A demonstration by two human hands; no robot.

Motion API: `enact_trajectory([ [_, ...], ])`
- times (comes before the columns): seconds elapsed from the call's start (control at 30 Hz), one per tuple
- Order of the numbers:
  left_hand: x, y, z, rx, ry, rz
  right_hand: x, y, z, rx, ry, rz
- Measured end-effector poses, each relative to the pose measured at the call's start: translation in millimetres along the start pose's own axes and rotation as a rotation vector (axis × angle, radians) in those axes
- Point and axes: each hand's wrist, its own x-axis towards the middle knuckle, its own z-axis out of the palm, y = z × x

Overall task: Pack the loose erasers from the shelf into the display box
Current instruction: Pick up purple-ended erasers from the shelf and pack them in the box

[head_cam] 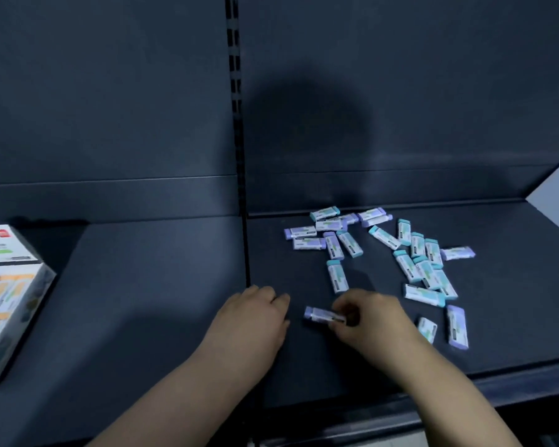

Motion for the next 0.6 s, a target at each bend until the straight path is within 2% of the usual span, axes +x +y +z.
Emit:
enact_trajectory([
  [0.2, 25, 40, 15, -0.066, -0.042, -0.040, 10, 17, -6, -0.060, -0.078, -0.178],
  [0.4, 38, 51, 14, -0.196, 0.043, -0.183, 20, 32, -13, 0.059, -0.067, -0.251],
  [0.6, 31, 70, 16, -0.260, 0.065, -0.227, 35, 40, -18, -0.097, -0.211, -0.402],
])
